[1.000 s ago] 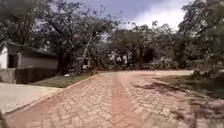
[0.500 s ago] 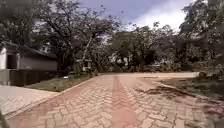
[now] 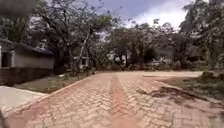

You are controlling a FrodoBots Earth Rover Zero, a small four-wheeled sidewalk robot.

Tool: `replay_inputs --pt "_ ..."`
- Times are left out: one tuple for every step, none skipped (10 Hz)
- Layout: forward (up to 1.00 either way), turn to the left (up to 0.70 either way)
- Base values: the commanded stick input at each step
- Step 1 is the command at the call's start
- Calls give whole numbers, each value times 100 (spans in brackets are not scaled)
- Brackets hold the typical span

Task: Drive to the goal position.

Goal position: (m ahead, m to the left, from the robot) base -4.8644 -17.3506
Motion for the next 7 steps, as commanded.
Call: replay_inputs --pt "70 0" --pt "70 0" --pt "70 0" --pt "70 0" --pt "70 0" --pt "70 0" --pt "70 0"
